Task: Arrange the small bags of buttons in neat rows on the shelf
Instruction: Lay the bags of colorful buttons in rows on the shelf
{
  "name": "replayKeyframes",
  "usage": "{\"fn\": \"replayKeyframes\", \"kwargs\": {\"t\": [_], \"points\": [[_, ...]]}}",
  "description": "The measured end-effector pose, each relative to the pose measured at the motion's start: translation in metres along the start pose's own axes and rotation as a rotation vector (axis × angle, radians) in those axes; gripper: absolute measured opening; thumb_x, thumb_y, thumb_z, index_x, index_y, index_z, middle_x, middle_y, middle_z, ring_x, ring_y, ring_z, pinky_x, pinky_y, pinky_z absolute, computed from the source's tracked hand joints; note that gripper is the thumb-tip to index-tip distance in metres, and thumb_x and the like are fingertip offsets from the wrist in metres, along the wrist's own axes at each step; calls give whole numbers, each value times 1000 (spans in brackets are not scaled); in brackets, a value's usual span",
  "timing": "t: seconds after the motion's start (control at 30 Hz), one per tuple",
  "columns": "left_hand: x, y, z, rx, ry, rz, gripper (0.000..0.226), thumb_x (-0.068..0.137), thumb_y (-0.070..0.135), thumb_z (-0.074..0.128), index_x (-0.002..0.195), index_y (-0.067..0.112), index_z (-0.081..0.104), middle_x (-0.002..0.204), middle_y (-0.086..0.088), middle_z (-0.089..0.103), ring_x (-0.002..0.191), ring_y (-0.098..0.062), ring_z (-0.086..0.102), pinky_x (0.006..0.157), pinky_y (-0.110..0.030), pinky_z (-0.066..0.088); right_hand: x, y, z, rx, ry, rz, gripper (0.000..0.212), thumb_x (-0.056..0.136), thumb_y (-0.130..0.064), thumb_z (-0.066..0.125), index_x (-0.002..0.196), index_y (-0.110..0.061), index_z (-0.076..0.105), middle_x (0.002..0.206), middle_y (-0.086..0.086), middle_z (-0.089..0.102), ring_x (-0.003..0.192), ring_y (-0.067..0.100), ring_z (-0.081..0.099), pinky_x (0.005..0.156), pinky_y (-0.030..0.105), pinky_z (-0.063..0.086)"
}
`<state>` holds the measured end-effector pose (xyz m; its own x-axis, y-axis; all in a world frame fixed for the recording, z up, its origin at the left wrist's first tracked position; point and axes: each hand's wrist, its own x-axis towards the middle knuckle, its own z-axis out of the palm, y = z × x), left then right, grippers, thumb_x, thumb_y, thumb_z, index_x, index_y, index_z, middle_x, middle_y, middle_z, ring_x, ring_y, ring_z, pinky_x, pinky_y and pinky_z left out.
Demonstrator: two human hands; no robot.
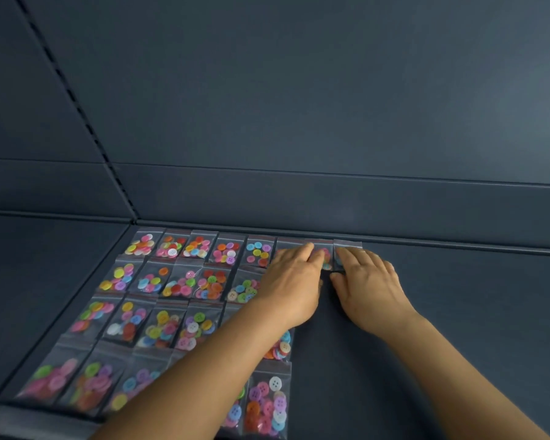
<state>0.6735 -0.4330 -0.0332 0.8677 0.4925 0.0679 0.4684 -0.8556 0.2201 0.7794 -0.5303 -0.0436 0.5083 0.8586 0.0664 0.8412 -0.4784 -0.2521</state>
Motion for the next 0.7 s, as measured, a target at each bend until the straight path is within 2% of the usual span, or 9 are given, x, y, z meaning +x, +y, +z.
{"fn": "replayKeyframes", "kwargs": {"t": [0.17, 0.27, 0.37, 0.7], "points": [[-27, -24, -23, 23, 170, -118, 58, 94, 29, 51, 146, 19, 26, 150, -4, 30, 137, -25, 27, 112, -37, 23, 0, -34, -13, 55, 79, -62, 58, 91, -43, 49, 142, -20, 34, 141, 3, 41, 130, 26, 35, 107, 40, 27], [-55, -50, -38, 41, 244, -195, 60, 94, 33, 51, 146, 21, 25, 148, -1, 30, 135, -22, 27, 112, -35, 24, 0, -69, -15, 71, 92, -161, 63, 89, -47, 51, 143, -21, 31, 142, 1, 38, 131, 23, 34, 108, 39, 26], [-87, -81, -51, 62, 273, -264, 59, 94, 35, 49, 146, 23, 25, 147, 0, 30, 135, -22, 27, 112, -35, 23, 0, -110, -12, 62, 78, -248, 64, 90, -49, 46, 145, -23, 26, 145, -2, 33, 133, 20, 29, 109, 35, 22], [-216, -213, -84, 68, 313, -391, 57, 94, 37, 48, 145, 22, 27, 143, 2, 34, 131, -18, 31, 111, -29, 20, -17, -291, 33, 79, 24, -418, 60, 92, -50, 42, 144, -25, 27, 148, -3, 30, 135, 20, 26, 111, 36, 18]]}}
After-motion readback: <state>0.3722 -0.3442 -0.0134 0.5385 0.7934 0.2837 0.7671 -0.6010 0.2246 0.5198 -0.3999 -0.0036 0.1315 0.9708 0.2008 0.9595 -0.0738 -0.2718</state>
